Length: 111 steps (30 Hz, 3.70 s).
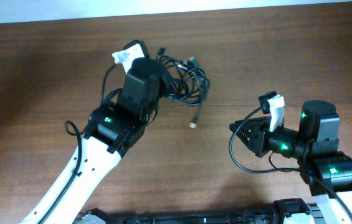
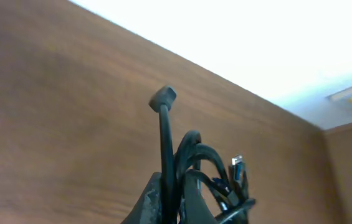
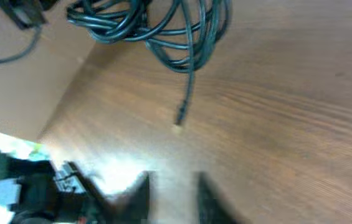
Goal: Untangle cables
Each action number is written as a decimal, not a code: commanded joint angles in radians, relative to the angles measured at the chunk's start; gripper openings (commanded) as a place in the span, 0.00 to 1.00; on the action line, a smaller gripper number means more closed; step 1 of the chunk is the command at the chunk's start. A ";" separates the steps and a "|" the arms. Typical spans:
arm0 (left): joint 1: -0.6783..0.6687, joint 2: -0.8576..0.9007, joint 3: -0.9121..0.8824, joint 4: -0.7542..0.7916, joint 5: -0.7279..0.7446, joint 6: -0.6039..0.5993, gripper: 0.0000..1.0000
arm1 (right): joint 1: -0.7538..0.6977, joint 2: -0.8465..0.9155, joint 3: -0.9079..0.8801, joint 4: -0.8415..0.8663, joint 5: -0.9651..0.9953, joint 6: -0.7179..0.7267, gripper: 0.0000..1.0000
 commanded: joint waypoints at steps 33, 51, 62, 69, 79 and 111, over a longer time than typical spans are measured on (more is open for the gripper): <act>-0.003 -0.025 0.009 0.192 0.650 0.434 0.00 | 0.001 -0.010 0.010 0.116 0.006 -0.156 0.51; -0.003 -0.025 0.009 0.162 0.487 0.509 0.99 | 0.001 -0.010 0.010 0.116 -0.171 -0.207 0.04; -0.003 -0.036 0.009 -0.002 0.491 0.969 1.00 | 0.000 -0.010 0.010 0.115 -0.142 -0.206 0.04; -0.003 -0.034 0.008 -0.192 0.490 1.117 0.99 | 0.000 -0.005 0.010 0.060 -0.060 -0.172 0.59; -0.003 -0.027 0.008 -0.292 0.433 1.115 0.99 | 0.001 0.161 0.010 -0.246 -0.006 -0.015 0.74; 0.166 0.043 0.008 -0.217 0.248 0.810 0.99 | 0.259 0.755 0.006 -0.277 0.091 0.001 0.83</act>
